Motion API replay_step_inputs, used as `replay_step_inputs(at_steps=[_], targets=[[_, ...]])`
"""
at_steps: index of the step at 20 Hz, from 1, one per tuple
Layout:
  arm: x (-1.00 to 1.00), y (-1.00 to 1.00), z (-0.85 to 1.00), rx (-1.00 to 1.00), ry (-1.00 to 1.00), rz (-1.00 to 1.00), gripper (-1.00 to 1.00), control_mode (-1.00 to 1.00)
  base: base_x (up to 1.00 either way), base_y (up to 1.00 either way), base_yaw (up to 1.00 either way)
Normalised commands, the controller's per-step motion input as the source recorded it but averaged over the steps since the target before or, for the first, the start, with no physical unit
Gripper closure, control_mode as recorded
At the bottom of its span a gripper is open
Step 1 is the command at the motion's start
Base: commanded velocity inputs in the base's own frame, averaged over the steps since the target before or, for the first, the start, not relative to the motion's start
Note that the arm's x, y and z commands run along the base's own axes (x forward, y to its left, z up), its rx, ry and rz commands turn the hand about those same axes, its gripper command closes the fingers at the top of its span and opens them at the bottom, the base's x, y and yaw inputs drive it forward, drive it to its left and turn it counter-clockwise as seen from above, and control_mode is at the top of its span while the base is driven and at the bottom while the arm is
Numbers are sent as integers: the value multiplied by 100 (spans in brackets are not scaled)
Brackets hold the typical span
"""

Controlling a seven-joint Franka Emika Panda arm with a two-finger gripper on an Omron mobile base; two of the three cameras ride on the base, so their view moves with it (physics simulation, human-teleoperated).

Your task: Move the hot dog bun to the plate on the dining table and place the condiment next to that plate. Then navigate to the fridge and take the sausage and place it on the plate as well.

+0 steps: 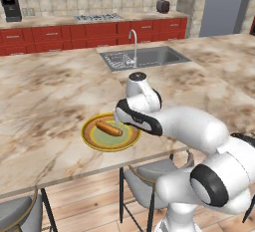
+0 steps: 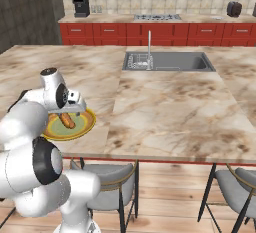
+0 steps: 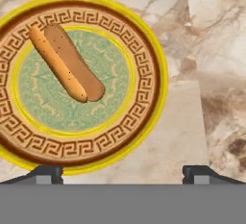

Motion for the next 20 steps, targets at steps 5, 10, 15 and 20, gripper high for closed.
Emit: replay_step_inputs(at_steps=[5, 10, 15, 20], targets=[[-33, -20, 98, 3, -9, -9, -100, -100, 0, 0, 0], [-46, -21, 99, -2, -15, -12, -100, -100, 0, 0, 0], [-72, -44, 74, 1, -12, -11, -100, -100, 0, 0, 0], [-89, -49, 40, 4, -16, -3, -100, -100, 0, 0, 0]])
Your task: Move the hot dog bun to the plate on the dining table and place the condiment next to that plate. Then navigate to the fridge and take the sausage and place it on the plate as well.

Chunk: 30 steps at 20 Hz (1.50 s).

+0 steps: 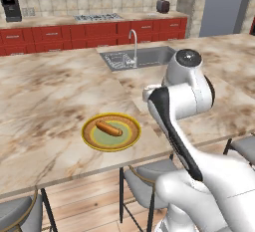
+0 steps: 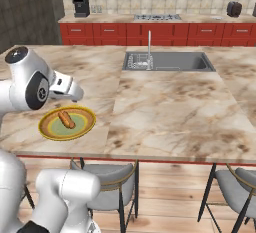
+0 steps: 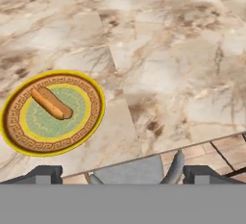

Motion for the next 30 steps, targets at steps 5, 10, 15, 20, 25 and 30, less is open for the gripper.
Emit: replay_step_inputs(at_steps=[5, 10, 15, 20, 25, 30], targets=[[-97, -45, 3, 1, -21, 0, -100, -100, 0, 0, 0], [-78, -7, 0, 0, -18, 0, -100, -100, 0, 0, 0], [1, 0, 0, 0, 2, 0, -100, -100, 0, 0, 0], [-70, -38, -3, 3, -15, -8, -100, -100, 0, 0, 0], [0, 0, 0, 0, 0, 0, -100, 100, -100, -82, -19], [0, 0, 0, 0, 0, 0, -100, 100, -58, -99, -32]])
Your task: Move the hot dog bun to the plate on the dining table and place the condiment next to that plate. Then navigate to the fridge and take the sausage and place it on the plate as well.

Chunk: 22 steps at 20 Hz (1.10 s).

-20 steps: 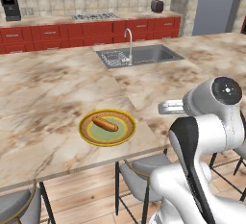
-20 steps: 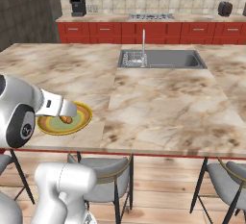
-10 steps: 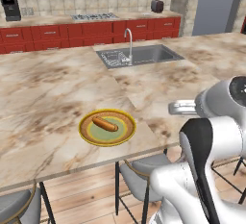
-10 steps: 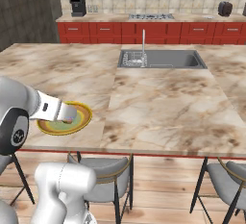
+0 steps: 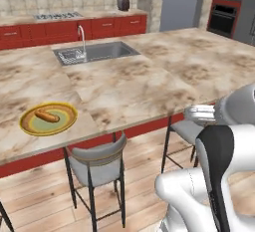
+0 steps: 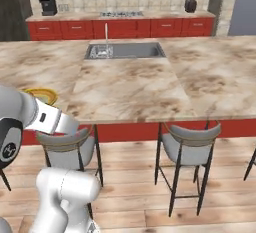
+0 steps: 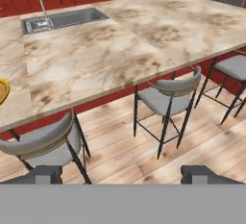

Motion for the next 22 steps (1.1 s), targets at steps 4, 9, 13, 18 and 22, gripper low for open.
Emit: replay_step_inputs(at_steps=[4, 9, 13, 18, 22], targets=[[0, 0, 0, 0, 0, 0, -100, 100, -11, -100, -40], [0, 0, 0, 0, 0, 0, -100, 100, 20, -100, -19], [0, 0, 0, 0, 0, 0, -100, 100, 31, -100, 0], [0, 0, 0, 0, 0, 0, -100, 100, 24, -100, 0], [0, 0, 0, 0, 0, 0, -100, 100, 28, -100, 0]])
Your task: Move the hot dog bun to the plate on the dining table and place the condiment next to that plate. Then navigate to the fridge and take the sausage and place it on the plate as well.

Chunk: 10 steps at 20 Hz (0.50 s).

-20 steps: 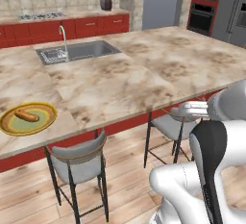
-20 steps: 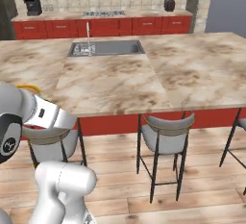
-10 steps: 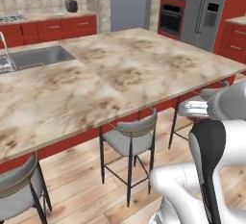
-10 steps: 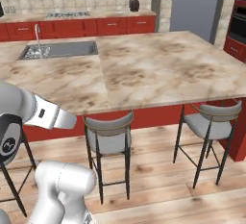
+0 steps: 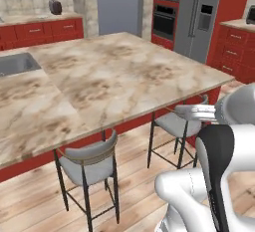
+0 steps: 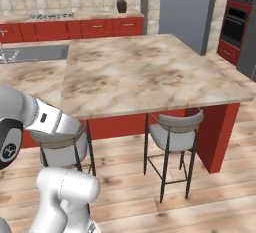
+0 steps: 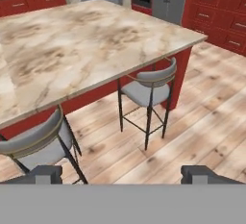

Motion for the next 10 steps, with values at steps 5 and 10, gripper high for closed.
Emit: replay_step_inputs(at_steps=[5, 10], targets=[[0, 0, 0, 0, 0, 0, -100, 100, 33, -100, 0], [0, 0, 0, 0, 0, 0, -100, 100, 36, -100, 0]])
